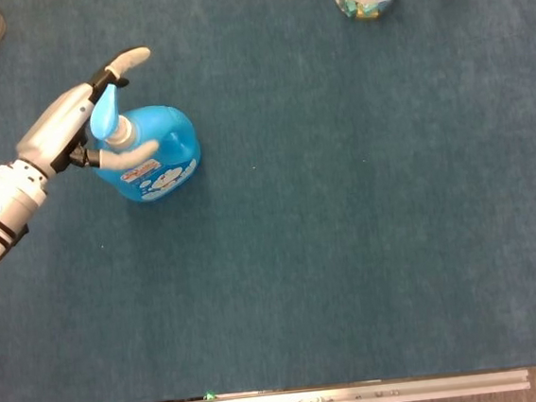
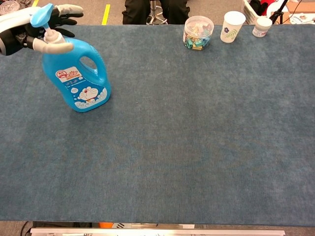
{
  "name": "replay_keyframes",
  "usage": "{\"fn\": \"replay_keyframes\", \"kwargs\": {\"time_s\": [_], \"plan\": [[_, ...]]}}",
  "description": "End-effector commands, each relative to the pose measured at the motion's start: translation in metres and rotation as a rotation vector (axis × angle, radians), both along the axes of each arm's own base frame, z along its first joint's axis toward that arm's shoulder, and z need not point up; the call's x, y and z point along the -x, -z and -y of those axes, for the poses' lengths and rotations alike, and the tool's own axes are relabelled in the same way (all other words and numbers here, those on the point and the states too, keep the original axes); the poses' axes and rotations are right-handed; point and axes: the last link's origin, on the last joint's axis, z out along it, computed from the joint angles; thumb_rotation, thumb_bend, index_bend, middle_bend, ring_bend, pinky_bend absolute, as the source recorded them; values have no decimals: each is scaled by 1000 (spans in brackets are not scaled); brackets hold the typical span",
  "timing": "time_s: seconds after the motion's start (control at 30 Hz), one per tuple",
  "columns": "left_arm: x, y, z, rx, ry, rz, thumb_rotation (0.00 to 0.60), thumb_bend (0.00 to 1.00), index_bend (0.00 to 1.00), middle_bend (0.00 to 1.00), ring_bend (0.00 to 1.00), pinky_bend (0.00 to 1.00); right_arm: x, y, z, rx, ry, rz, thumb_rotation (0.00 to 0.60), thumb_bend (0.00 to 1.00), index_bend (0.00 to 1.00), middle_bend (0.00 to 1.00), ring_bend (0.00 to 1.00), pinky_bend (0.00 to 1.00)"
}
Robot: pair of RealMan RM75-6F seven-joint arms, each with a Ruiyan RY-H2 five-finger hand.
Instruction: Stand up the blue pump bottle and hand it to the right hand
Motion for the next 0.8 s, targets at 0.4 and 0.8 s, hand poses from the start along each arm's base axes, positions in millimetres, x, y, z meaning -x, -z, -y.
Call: {"fn": "replay_keyframes", "kwargs": {"time_s": [0.4,0.8], "plan": [[8,-11,9,36,-47,16,600,246,0,0,0,122,-2,1,1,-7,-13,3,600,197,254,305,207,267],[23,-13,16,52,-88,-22,599,246,0,0,0,122,-2,2,1,-12,-13,4,600,197,254,305,207,267]]}}
